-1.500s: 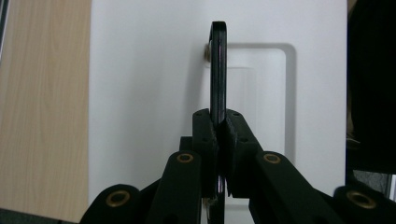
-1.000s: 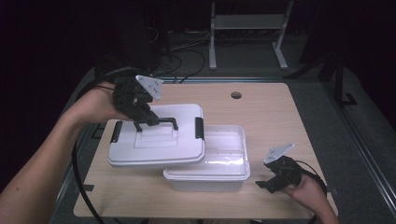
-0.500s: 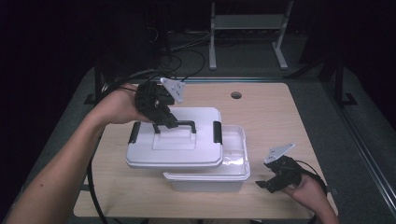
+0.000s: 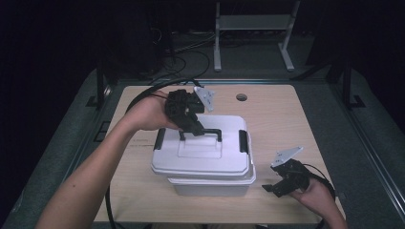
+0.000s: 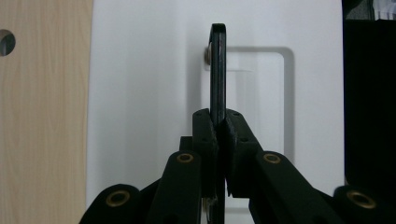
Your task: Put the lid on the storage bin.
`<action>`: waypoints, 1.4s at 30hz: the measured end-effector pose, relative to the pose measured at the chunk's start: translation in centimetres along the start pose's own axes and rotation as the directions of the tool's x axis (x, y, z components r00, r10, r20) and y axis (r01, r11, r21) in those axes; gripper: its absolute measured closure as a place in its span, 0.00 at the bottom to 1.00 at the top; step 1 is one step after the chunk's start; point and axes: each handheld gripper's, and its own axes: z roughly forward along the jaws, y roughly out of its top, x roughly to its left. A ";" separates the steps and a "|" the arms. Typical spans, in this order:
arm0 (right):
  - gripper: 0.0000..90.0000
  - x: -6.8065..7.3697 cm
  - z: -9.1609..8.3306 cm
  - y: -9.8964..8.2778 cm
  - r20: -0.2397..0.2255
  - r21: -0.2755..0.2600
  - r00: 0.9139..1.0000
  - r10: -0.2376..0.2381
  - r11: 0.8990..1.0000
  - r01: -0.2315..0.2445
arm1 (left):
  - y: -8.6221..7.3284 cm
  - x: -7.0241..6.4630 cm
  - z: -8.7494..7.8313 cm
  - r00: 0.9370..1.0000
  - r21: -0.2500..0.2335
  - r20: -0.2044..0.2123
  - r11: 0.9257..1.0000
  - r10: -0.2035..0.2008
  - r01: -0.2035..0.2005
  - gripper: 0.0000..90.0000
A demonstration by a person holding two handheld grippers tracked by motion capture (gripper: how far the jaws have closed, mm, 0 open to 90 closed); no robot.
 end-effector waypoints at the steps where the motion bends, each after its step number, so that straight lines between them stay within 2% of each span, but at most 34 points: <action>1: 0.23 0.0 0.0 0.0 0.000 0.000 1.000 0.000 1.000 0.000 | 0.2 0.1 0.3 1.000 0.003 0.003 1.000 0.002 -0.002 0.94; 5: 0.23 0.0 -0.1 0.0 0.000 -0.001 1.000 -0.001 1.000 0.001 | 0.8 0.3 1.2 1.000 0.008 0.007 1.000 0.000 0.000 0.94; 9: 0.23 -0.1 -0.2 -0.2 0.004 -0.002 1.000 0.002 1.000 -0.002 | 1.6 0.6 2.5 1.000 0.032 0.016 0.999 0.004 -0.005 0.94; 16: 0.23 0.0 -0.4 -0.2 0.005 -0.007 1.000 0.001 1.000 -0.001 | 2.0 0.9 3.6 1.000 0.057 0.026 0.998 -0.006 0.004 0.94; 20: 0.23 -0.1 -0.4 -0.2 0.004 -0.006 1.000 -0.001 1.000 0.001 | 2.1 1.1 4.1 0.999 0.071 0.031 0.997 -0.013 0.011 0.94; 25: 0.23 0.0 -0.5 -0.1 0.005 -0.008 1.000 0.000 1.000 0.000 | 1.9 1.2 4.5 0.999 0.056 0.043 0.998 -0.030 0.027 0.94; 29: 0.23 0.0 -0.5 -0.2 0.006 -0.010 1.000 -0.001 1.000 0.001 | 1.7 1.3 4.8 0.999 0.077 0.043 0.997 -0.025 0.021 0.94; 37: 0.23 0.0 -0.5 -0.1 0.009 -0.008 1.000 -0.001 1.000 0.001 | 2.0 1.1 5.3 0.998 0.082 0.053 0.996 -0.027 0.022 0.93; 39: 0.23 0.0 -0.5 -0.2 0.009 -0.008 1.000 -0.002 1.000 0.002 | 1.9 1.1 5.4 0.998 0.069 0.058 0.997 -0.038 0.034 0.93; 42: 0.23 0.0 -0.4 -0.1 0.008 -0.006 1.000 -0.003 1.000 0.003 | 1.6 1.1 5.5 0.997 0.073 0.061 0.997 -0.037 0.032 0.92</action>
